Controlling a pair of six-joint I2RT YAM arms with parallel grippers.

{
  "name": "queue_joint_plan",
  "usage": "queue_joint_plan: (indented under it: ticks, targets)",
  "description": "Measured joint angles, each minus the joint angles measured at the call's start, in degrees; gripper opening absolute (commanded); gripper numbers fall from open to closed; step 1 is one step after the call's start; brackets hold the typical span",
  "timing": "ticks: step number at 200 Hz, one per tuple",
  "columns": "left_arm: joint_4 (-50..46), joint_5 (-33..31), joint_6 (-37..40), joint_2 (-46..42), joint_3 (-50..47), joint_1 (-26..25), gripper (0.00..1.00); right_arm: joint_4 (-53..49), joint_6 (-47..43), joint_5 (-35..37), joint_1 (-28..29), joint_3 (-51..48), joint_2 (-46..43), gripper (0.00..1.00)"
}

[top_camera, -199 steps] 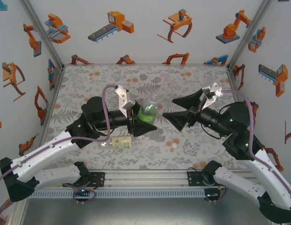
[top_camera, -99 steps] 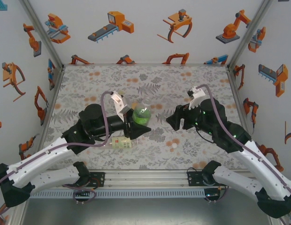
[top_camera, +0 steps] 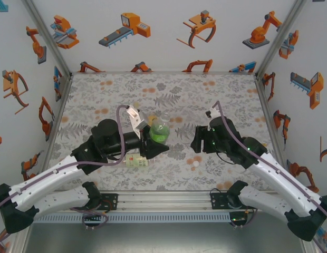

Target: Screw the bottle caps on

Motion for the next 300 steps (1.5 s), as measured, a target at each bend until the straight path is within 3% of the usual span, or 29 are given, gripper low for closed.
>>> queue_joint_plan:
  ticks: [60, 120, 154, 221, 300]
  targets:
    - [0.3, 0.0, 0.5, 2.3, 0.0, 0.0, 0.0, 0.2, 3.9, 0.5, 0.0, -3.8, 7.2, 0.6]
    - [0.3, -5.0, 1.9, 2.7, 0.0, 0.0, 0.0, 0.2, 5.5, -0.5, -0.9, -4.4, 14.7, 0.58]
    - [-0.5, -7.5, 2.7, 2.7, 0.0, 0.4, 0.0, 0.1, 4.6, -2.1, -5.7, -4.4, 17.4, 0.58]
    - [-2.2, -9.3, 2.9, 1.7, -1.3, 1.5, 0.0, -0.3, -2.9, -4.9, -21.3, -4.4, 19.4, 0.58]
    - [-2.3, -9.6, 2.9, 1.4, -1.6, 2.1, 0.0, 0.1, -7.3, -4.1, -24.4, -4.3, 29.7, 0.57]
